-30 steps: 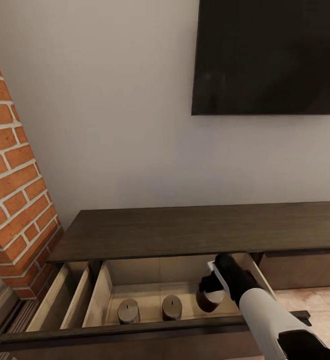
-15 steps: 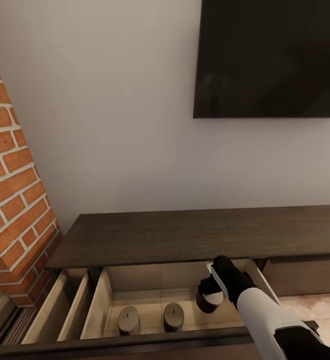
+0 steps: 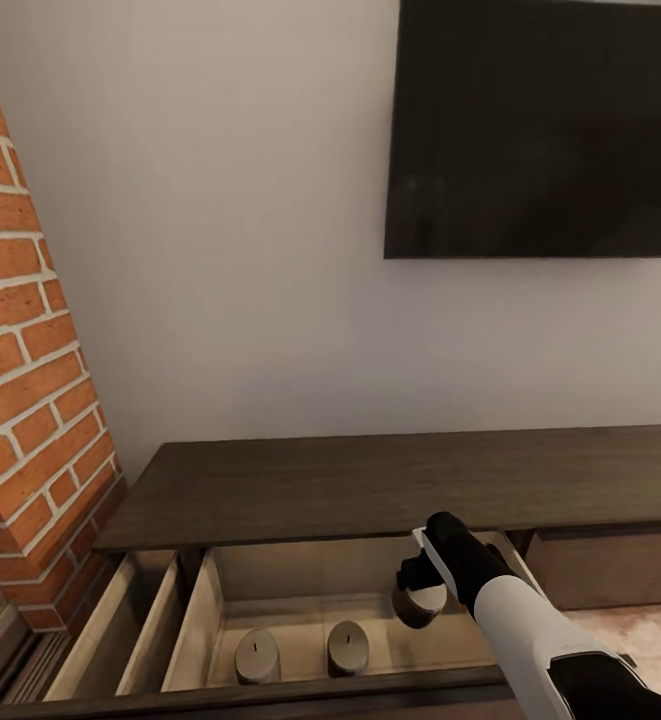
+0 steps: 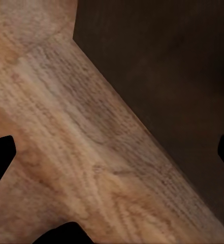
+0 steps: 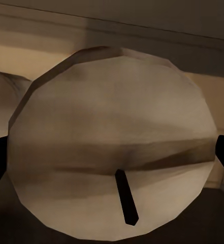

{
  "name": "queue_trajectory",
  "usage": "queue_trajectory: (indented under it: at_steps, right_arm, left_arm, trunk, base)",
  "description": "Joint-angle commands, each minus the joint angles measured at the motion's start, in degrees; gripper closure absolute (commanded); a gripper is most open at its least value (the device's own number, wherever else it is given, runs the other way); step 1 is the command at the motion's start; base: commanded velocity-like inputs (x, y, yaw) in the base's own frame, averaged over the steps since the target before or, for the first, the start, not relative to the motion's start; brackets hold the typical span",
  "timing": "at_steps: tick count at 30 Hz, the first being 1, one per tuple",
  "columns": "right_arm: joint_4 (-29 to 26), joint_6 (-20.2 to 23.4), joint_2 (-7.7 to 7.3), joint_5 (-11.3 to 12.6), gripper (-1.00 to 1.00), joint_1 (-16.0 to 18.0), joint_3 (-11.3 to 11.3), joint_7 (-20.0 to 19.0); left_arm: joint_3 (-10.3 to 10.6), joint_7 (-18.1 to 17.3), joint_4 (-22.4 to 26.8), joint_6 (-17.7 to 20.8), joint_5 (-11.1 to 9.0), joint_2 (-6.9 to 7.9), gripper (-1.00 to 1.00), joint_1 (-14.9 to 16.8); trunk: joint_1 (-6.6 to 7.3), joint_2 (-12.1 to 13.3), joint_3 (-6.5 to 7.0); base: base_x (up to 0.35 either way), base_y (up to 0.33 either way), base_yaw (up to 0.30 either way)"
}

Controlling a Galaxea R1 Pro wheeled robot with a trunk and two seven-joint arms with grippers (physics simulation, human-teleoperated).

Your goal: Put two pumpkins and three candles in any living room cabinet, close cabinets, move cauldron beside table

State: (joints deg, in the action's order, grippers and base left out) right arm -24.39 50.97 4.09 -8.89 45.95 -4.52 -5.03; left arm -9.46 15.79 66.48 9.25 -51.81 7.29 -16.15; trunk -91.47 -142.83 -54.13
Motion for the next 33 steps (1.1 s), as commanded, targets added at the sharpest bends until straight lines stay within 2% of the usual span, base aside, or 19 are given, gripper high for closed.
queue_trajectory:
  at_steps: [1,3,11,15,23,30,33]
  right_arm:
    - [0.0,0.3,0.05,-0.5,1.00,0.0,-0.1,-0.8]
    - [0.1,0.4,0.50,-0.5,1.00,0.0,-0.1,-0.6]
    - [3.5,0.4,2.13,-0.4,1.00,0.0,0.0,3.4]
    - [3.8,0.4,2.32,-0.4,1.00,0.0,0.1,3.8]
    - [4.0,0.4,2.46,-0.4,1.00,0.0,2.4,4.0]
    - [4.0,0.4,2.49,-0.4,1.00,0.0,2.8,4.0]
    - [4.0,0.4,2.50,-0.4,1.00,0.0,2.8,4.0]
  left_arm:
    - [0.0,0.3,0.1,0.2,-0.4,0.01,-1.00,0.0]
    - [0.0,0.3,0.1,0.2,-0.4,0.01,-1.00,0.0]
    - [0.2,0.1,0.1,0.2,-0.3,0.01,-1.00,0.0]
    - [0.2,0.0,0.1,0.2,-0.3,0.01,-1.00,0.0]
    - [0.2,0.2,0.1,0.2,0.0,0.01,-1.00,0.0]
    - [0.2,0.3,0.1,0.2,0.0,0.01,-1.00,0.0]
    - [0.3,0.3,0.1,0.2,0.0,0.01,-1.00,0.0]
  trunk:
    - [0.23,0.4,0.06]
    - [0.67,1.2,0.26]
    - [0.67,1.2,-0.45]
    - [0.67,1.2,-0.82]
    - [2.43,4.4,-0.13]
    - [3.97,7.2,0.48]
    - [3.97,7.2,0.20]
  base:
    - [0.000,0.000,0.000]
    - [0.000,0.000,0.000]
    - [0.000,0.000,0.000]
    - [0.000,0.000,0.000]
    - [0.000,0.000,0.000]
    - [0.000,0.000,0.000]
    - [0.000,0.000,0.000]
